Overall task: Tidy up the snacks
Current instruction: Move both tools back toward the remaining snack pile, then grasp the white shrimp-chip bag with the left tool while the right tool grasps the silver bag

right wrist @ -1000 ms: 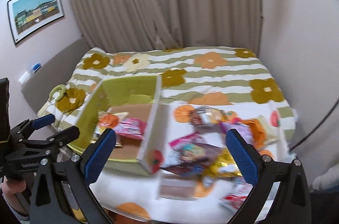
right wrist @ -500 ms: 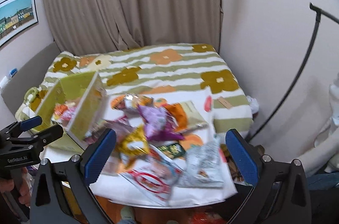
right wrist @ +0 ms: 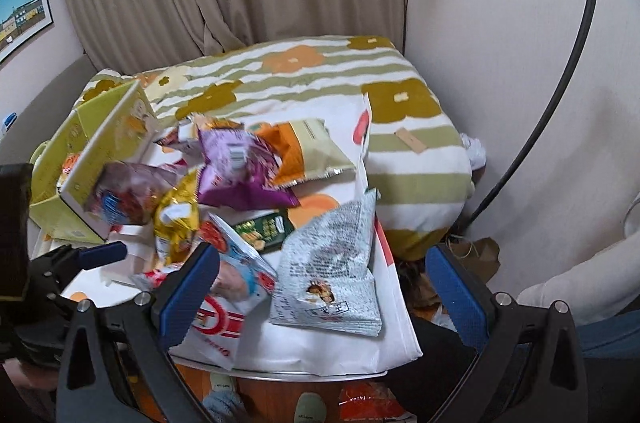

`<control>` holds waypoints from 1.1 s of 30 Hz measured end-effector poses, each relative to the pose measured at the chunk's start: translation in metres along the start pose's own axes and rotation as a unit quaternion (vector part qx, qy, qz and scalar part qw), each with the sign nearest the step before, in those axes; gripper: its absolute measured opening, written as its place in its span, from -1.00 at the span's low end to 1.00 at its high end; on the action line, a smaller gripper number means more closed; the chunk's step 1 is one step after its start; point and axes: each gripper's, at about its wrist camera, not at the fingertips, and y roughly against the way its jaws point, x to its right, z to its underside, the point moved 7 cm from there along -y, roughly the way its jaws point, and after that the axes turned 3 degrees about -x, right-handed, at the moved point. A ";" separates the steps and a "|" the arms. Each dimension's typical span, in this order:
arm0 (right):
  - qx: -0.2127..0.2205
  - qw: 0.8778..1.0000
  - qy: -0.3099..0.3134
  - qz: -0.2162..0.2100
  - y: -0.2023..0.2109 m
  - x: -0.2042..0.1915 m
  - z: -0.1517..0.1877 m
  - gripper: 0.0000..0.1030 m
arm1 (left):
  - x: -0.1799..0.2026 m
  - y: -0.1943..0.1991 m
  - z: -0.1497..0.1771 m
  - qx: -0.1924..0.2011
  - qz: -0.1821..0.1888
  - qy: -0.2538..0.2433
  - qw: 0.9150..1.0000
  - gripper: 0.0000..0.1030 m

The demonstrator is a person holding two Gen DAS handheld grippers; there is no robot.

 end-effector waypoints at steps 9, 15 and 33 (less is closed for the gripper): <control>-0.018 1.000 -0.001 -0.001 -0.032 0.004 0.015 0.98 | 0.005 -0.036 0.000 -0.011 -0.005 -0.026 1.000 0.91; -0.038 0.999 0.004 -0.007 -0.050 0.001 0.022 0.85 | 0.005 -0.050 0.008 -0.030 0.017 -0.029 0.999 0.41; -0.067 0.997 0.033 -0.004 -0.092 -0.011 0.022 0.65 | -0.005 -0.029 0.021 -0.021 0.003 -0.035 0.999 0.20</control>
